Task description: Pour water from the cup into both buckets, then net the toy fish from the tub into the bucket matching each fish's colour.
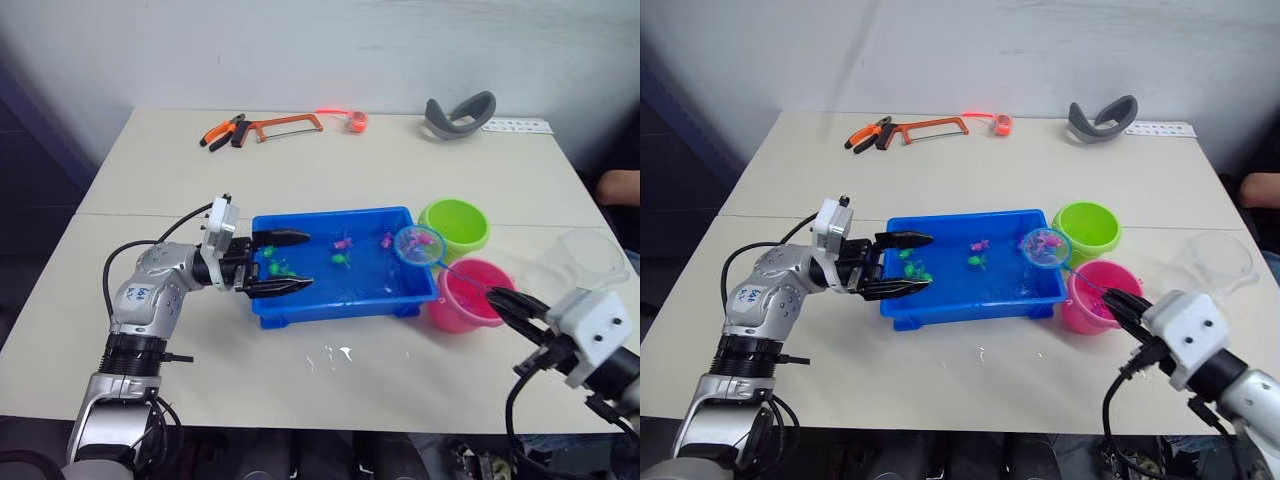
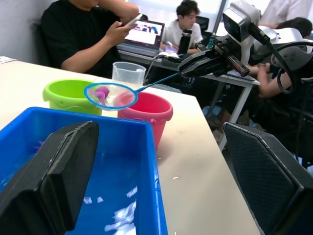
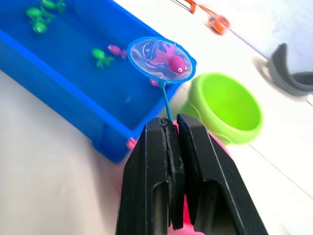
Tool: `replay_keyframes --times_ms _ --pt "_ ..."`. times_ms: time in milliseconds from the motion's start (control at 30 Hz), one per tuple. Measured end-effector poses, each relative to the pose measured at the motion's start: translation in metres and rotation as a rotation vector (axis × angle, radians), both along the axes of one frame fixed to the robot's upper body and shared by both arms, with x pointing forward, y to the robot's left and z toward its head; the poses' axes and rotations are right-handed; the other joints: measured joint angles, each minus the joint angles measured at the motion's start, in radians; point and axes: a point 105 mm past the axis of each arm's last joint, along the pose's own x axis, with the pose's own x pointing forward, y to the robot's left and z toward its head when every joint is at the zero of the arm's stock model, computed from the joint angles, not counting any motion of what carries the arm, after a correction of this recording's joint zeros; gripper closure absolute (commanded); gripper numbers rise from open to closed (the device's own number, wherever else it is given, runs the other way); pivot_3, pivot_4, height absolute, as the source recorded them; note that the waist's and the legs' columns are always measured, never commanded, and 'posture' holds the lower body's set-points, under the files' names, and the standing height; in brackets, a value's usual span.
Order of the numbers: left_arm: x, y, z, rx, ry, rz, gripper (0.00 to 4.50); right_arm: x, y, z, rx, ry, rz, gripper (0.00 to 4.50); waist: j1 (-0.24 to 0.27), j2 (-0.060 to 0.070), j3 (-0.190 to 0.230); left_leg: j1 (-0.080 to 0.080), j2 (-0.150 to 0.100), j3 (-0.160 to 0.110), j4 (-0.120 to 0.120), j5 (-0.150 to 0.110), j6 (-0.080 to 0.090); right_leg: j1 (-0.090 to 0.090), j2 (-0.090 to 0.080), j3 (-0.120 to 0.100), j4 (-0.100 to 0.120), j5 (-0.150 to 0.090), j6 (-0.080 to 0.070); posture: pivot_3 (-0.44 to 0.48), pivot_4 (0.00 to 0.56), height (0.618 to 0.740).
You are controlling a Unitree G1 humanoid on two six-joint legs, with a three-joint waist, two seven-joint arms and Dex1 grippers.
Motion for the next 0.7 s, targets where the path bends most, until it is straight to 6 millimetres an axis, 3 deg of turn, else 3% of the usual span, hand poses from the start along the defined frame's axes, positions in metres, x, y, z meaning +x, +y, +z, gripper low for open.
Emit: replay_keyframes --times_ms 167,400,567,700 --pt "-0.002 -0.008 0.001 -0.006 -0.003 -0.047 0.08 -0.018 -0.019 0.016 -0.056 -0.061 -0.063 4.5 0.0 0.0 0.0 0.001 0.001 0.001 0.0 0.0 0.0 0.0 0.001 0.002 0.0 0.0 0.0 0.0 0.15 0.74" --pt "-0.002 -0.02 0.001 -0.023 0.008 -0.098 0.08 -0.042 -0.043 0.012 -0.175 -0.037 -0.128 4.5 -0.001 0.0 0.0 0.002 0.001 0.001 0.0 0.0 0.0 0.0 0.001 0.003 0.0 0.0 0.0 0.0 0.15 0.74" --pt "-0.003 -0.027 0.003 -0.028 0.005 -0.125 0.08 -0.044 -0.06 0.006 -0.397 -0.117 -0.165 4.5 -0.002 0.0 0.0 0.003 0.001 0.002 -0.001 -0.001 -0.001 0.0 0.001 0.004 -0.001 0.0 0.0 0.0 0.15 0.74" --pt "-0.003 -0.03 0.003 -0.03 0.002 -0.128 0.08 -0.04 -0.064 0.003 -0.678 -0.23 -0.131 4.5 -0.003 0.0 0.0 0.003 0.001 0.004 -0.001 -0.001 -0.001 0.0 0.001 0.005 -0.001 0.0 0.0 0.0 0.15 0.74"
